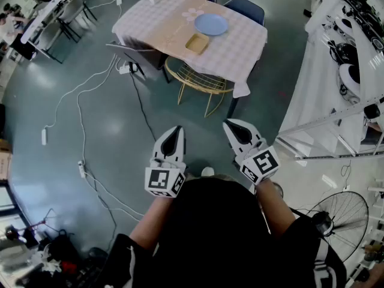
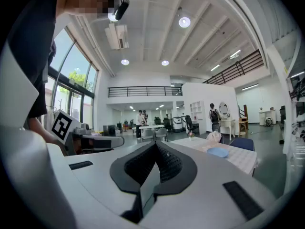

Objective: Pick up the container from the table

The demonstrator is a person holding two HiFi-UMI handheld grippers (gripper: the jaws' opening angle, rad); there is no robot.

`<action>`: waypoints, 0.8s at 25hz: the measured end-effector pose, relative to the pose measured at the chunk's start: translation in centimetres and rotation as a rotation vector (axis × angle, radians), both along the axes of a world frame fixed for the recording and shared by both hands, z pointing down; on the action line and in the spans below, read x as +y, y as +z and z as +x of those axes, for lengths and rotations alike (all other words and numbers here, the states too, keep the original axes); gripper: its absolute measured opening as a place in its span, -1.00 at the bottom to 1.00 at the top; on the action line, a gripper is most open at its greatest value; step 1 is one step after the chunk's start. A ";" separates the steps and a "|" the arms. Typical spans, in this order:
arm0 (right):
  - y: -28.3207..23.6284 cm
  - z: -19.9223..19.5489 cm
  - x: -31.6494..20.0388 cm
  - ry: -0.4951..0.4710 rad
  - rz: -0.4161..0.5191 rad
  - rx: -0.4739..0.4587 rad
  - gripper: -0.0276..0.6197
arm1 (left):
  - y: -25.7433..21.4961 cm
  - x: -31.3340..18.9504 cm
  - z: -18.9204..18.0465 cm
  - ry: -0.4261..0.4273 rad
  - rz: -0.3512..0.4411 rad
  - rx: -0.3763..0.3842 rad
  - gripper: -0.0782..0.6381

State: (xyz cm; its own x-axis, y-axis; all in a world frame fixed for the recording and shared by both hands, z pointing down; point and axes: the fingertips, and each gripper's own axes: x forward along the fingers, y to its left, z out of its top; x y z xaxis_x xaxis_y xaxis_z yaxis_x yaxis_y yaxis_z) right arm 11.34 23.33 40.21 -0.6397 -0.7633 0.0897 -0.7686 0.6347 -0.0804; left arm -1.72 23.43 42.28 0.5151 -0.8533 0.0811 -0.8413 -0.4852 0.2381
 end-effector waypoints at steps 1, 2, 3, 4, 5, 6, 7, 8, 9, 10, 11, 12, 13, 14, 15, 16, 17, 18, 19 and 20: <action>0.0 0.3 0.2 0.004 0.003 -0.008 -0.92 | 0.0 0.2 0.3 0.004 -0.001 0.008 -0.76; 0.0 0.5 0.4 0.009 0.004 -0.018 -0.92 | 0.1 0.4 0.5 0.007 -0.002 0.015 -0.76; 0.0 0.9 0.6 0.016 -0.001 -0.029 -0.92 | 0.1 0.6 0.8 0.010 -0.003 0.018 -0.76; 0.1 1.2 0.7 0.023 -0.010 -0.041 -0.92 | 0.2 0.8 1.1 0.014 -0.005 0.017 -0.76; 0.2 1.6 0.7 0.033 -0.021 -0.048 -0.92 | 0.3 0.9 1.4 0.018 -0.008 0.010 -0.76; 0.4 2.0 0.6 0.047 -0.030 -0.048 -0.92 | 0.5 1.0 1.6 0.024 -0.015 0.001 -0.76; 0.5 2.5 0.5 0.070 -0.035 -0.041 -0.91 | 0.7 1.0 1.8 0.031 -0.023 -0.007 -0.76; 0.7 3.0 0.3 0.097 -0.036 -0.032 -0.91 | 0.8 1.0 1.9 0.037 -0.027 -0.010 -0.76; 0.8 3.6 0.2 0.123 -0.036 -0.025 -0.91 | 0.8 1.1 1.9 0.039 -0.026 -0.010 -0.76; 1.0 4.1 0.2 0.145 -0.037 -0.021 -0.91 | 0.7 1.1 1.8 0.037 -0.021 -0.010 -0.76; 1.1 4.5 0.1 0.162 -0.041 -0.021 -0.89 | 0.5 1.0 1.7 0.032 -0.013 -0.012 -0.76; 1.3 4.9 -0.1 0.174 -0.049 -0.021 -0.74 | 0.4 0.9 1.6 0.029 -0.007 -0.012 -0.76; 1.6 5.2 -0.2 0.180 -0.060 -0.023 -0.58 | 0.4 0.8 1.6 0.031 -0.006 -0.010 -0.76; 1.9 5.5 -0.4 0.182 -0.072 -0.026 -0.50 | 0.6 0.6 1.7 0.040 -0.013 -0.005 -0.76; 2.2 5.7 -0.4 0.180 -0.085 -0.028 -0.48 | 0.8 0.5 1.9 0.055 -0.026 0.000 -0.74; 2.4 5.8 -0.5 0.176 -0.097 -0.028 -0.46 | 1.1 0.5 2.2 0.070 -0.041 0.004 -0.54; 2.7 5.9 -0.5 0.173 -0.109 -0.027 -0.43 | 1.3 0.5 2.4 0.080 -0.051 0.005 -0.35; 2.9 5.9 -0.5 0.172 -0.118 -0.025 -0.42 | 1.4 0.5 2.5 0.084 -0.055 0.004 -0.32; 3.0 5.9 -0.5 0.171 -0.124 -0.023 -0.42 | 1.4 0.6 2.6 0.084 -0.053 0.001 -0.32; 3.1 5.9 -0.5 0.169 -0.126 -0.022 -0.42 | 1.3 0.7 2.6 0.081 -0.049 0.000 -0.32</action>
